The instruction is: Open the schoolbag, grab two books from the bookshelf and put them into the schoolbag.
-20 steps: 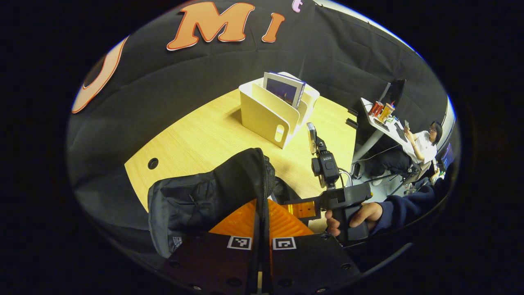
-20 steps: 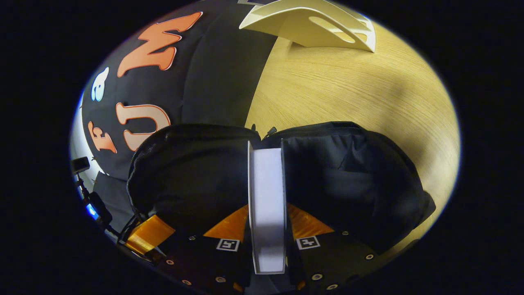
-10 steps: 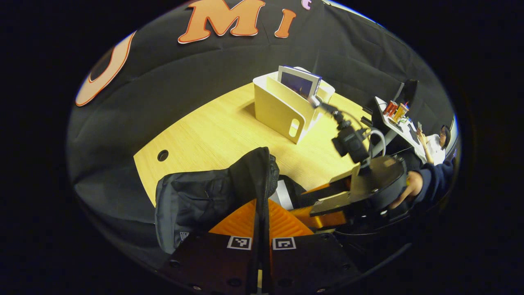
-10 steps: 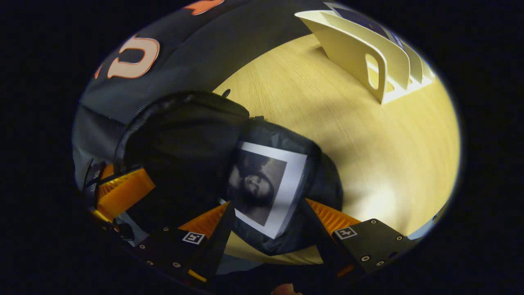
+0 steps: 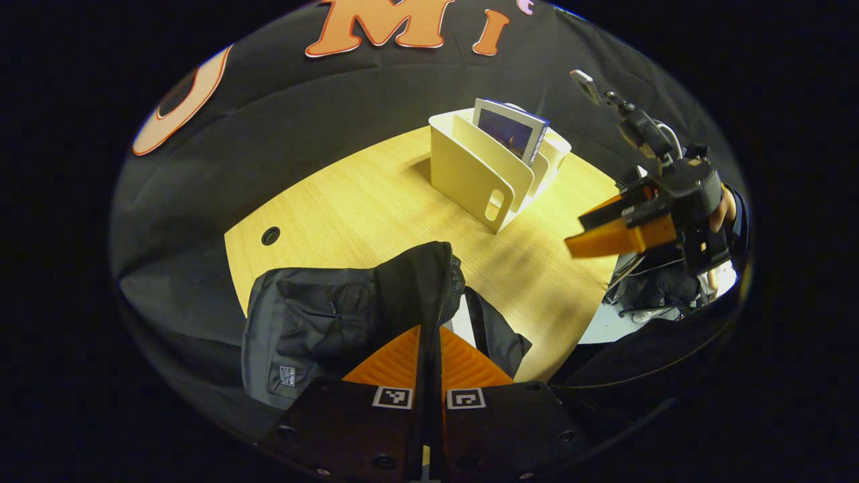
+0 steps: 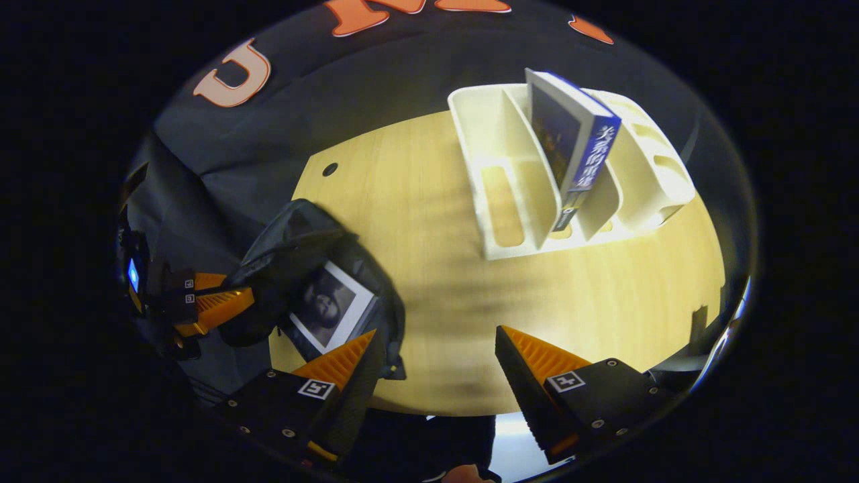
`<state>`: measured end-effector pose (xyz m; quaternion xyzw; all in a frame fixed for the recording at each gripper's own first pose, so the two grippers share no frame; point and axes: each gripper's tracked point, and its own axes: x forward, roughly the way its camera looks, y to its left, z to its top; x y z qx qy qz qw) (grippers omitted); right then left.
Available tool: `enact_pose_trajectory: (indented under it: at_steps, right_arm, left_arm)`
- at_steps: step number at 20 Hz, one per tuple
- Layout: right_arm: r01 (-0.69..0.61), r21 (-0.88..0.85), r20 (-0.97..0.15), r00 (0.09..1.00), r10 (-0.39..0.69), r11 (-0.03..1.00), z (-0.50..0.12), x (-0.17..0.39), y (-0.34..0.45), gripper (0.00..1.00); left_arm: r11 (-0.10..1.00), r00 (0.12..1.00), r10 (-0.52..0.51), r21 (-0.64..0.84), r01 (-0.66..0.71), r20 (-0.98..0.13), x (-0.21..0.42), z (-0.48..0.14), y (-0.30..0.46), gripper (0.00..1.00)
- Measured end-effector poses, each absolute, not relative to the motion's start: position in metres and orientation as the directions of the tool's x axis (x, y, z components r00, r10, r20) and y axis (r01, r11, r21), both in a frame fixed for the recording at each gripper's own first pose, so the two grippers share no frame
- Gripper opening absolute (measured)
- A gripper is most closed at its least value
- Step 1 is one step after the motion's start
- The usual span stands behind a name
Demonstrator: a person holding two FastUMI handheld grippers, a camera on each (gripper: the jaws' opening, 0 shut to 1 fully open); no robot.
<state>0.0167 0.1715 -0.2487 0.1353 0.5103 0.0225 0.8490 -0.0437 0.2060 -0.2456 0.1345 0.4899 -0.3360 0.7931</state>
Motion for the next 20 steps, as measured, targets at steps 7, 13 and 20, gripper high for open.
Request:
enact_pose_trajectory:
  at_steps: [7,13,20]
  right_arm:
    - [0.044,0.145,-0.867,0.487,0.106,0.988,-0.195,0.059,0.082,0.99]
    - [-0.008,0.091,-0.877,0.474,0.083,0.996,-0.167,0.111,0.042,0.99]
    - [-0.042,0.103,-0.904,0.412,0.111,0.994,-0.168,0.151,0.022,0.99]
  left_arm:
    - [0.798,0.317,-0.35,-0.103,0.593,-0.882,-0.041,-0.249,0.205,0.05]
    - [0.85,0.328,-0.312,-0.108,0.515,-0.892,-0.042,-0.252,0.206,0.05]
    - [0.888,0.331,-0.275,-0.107,0.446,-0.903,-0.042,-0.254,0.202,0.05]
